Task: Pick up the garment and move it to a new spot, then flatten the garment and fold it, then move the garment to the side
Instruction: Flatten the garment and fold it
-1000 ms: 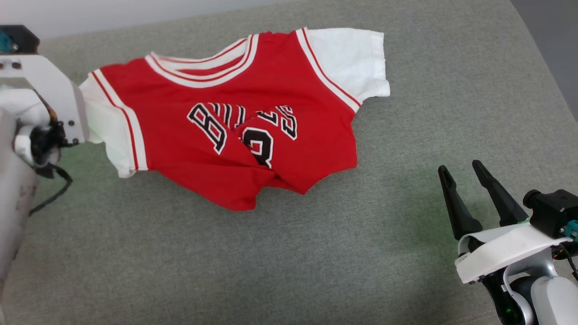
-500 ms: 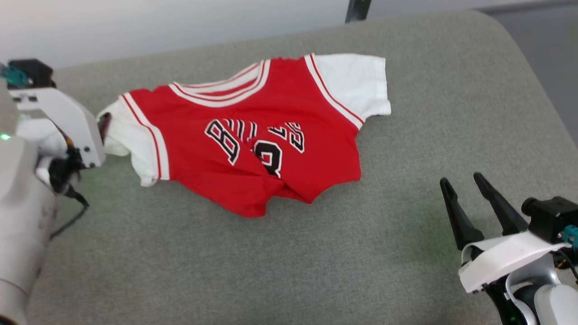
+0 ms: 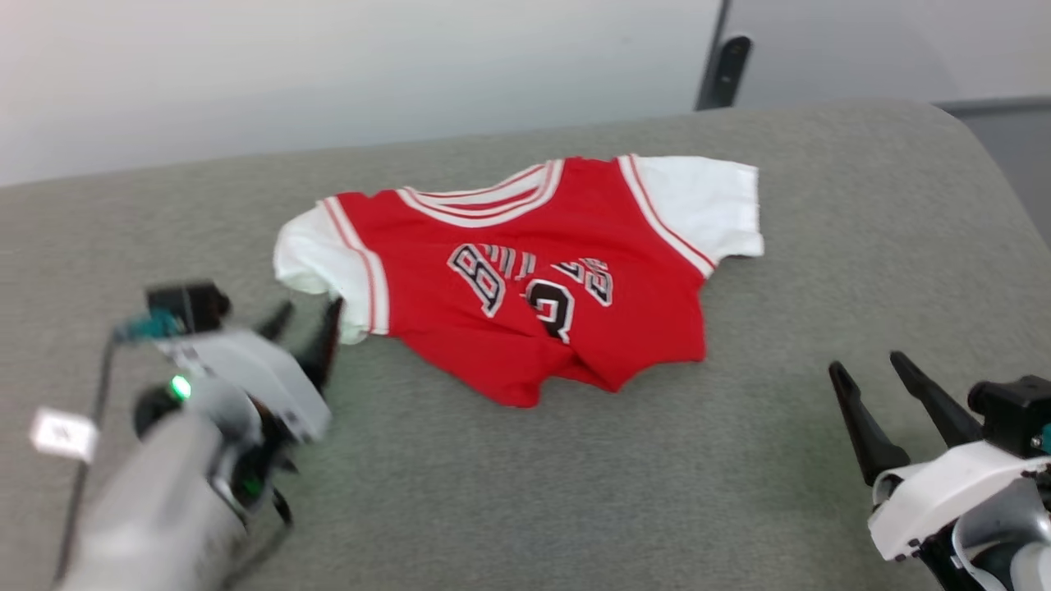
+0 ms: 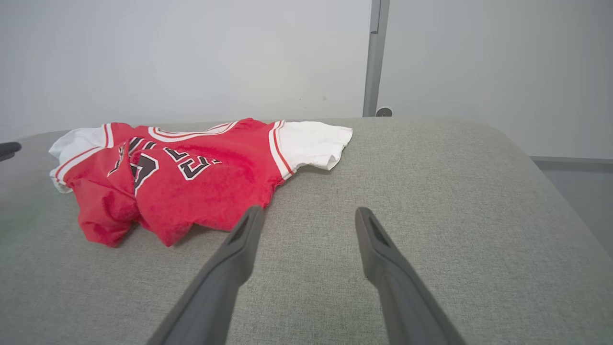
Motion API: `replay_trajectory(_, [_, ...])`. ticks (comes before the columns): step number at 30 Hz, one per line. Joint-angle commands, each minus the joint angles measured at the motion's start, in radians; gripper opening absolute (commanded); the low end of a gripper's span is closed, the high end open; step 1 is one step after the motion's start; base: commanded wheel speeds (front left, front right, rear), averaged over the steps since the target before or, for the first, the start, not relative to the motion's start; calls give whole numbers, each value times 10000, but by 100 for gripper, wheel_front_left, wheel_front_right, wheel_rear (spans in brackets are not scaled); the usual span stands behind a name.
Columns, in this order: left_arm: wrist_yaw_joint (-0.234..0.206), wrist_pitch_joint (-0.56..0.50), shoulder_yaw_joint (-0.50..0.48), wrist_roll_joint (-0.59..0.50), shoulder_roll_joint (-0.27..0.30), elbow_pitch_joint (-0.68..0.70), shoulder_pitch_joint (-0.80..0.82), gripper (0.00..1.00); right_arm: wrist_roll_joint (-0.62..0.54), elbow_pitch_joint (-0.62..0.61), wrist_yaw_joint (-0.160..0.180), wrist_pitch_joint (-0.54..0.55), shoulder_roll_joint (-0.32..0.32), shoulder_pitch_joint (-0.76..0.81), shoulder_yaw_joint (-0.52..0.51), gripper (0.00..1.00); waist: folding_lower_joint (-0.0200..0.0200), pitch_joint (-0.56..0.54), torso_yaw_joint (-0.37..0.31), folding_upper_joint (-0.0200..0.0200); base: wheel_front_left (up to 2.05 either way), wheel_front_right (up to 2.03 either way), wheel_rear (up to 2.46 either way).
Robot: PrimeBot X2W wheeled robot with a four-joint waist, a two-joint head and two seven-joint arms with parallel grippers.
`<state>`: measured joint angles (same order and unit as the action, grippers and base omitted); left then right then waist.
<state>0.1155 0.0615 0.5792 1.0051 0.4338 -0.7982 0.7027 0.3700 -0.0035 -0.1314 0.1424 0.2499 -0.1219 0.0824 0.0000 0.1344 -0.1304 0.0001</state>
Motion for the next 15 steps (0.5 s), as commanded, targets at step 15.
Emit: replay_trajectory(15, [-2922,2037,-566,-1724,-67,6086,-5195,100,804,1377,14,2325,1859,-1778,550,100,0,126,1968,-1,0,0,0])
